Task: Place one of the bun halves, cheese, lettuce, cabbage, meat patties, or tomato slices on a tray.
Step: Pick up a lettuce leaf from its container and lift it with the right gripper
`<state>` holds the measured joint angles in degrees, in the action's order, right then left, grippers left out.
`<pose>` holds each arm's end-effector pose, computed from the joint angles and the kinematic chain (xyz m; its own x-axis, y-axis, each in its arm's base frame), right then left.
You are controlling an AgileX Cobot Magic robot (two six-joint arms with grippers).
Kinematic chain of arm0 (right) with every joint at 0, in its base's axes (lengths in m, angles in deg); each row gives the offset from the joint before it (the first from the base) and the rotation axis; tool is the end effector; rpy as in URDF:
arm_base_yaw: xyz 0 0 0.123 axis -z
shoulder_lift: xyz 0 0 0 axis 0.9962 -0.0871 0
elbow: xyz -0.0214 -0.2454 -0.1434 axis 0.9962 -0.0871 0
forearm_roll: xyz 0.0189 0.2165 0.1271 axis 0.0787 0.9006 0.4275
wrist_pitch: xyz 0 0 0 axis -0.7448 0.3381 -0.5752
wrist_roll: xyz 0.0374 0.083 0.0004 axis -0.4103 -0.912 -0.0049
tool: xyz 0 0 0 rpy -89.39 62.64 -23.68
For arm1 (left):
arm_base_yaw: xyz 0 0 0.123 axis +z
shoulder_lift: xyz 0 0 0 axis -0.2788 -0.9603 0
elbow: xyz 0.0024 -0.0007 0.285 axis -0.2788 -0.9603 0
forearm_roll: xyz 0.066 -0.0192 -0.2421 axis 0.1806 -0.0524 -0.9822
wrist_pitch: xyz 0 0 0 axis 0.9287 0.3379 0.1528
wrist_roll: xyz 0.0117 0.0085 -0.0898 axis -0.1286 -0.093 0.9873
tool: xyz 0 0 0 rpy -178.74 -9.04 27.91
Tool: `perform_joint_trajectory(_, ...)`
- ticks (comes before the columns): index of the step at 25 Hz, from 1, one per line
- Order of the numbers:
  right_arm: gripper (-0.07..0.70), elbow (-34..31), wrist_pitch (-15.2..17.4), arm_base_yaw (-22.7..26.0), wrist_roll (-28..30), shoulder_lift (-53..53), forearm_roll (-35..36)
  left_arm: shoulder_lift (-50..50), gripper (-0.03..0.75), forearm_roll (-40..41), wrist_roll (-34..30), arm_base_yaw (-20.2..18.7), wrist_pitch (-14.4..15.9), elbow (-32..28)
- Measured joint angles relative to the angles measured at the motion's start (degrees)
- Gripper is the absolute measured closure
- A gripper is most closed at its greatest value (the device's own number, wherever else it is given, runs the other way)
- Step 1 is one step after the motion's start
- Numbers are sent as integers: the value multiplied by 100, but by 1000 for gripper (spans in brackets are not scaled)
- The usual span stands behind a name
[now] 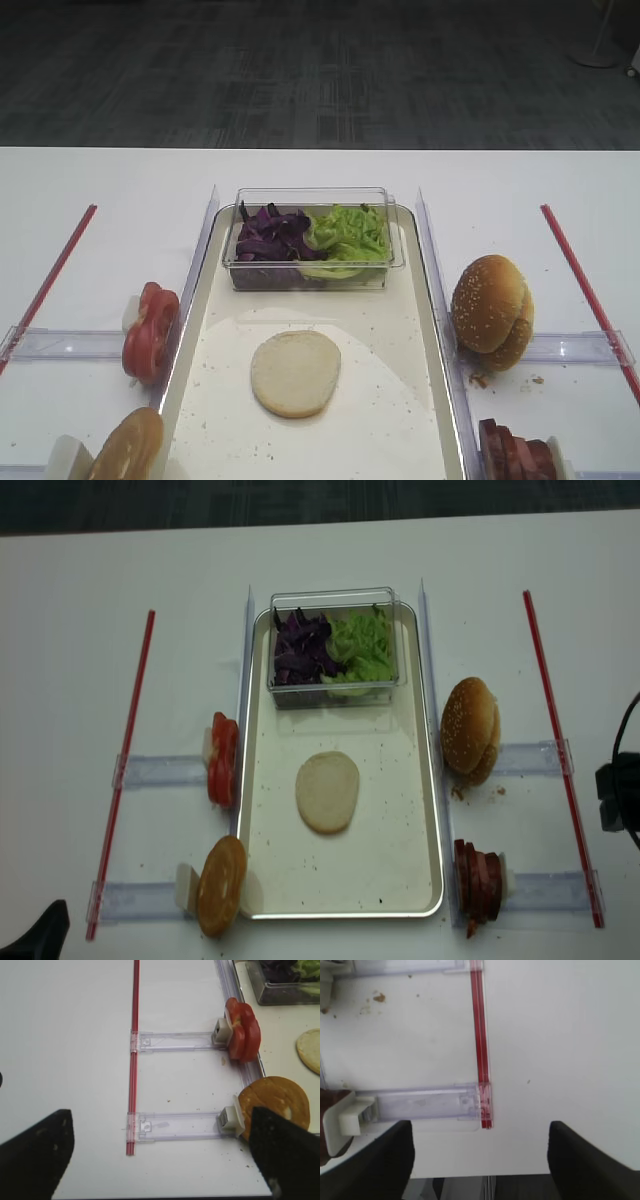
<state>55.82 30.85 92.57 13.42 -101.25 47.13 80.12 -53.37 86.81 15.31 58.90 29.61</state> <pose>0.1631 -0.0110 0.2374 -0.9850 0.0946 -0.1445 0.0789 0.9907 0.1107 -0.0032 0.0014 0.2658 -0.6029 -0.0655 -0.7952 -0.0419 0.9979 -0.0504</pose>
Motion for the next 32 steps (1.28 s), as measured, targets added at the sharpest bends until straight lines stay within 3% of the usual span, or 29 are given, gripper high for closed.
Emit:
perform_joint_trajectory(4, 57, 581, -15, 0, 71, -724, 0, 0, 62, 0, 0, 0, 0, 0)
perform_joint_trajectory(11, -15, 1567, -161, 0, 115, -1912, 0, 0, 62, 0, 0, 0, 0, 0)
perform_joint_trajectory(23, -19, 3074, -206, 0, 256, -3682, 19, 0, 62, 0, 0, 0, 0, 0)
perform_joint_trajectory(32, -20, 4156, -105, 0, 256, -4443, 68, 0, 62, 0, 0, 0, 0, 0)
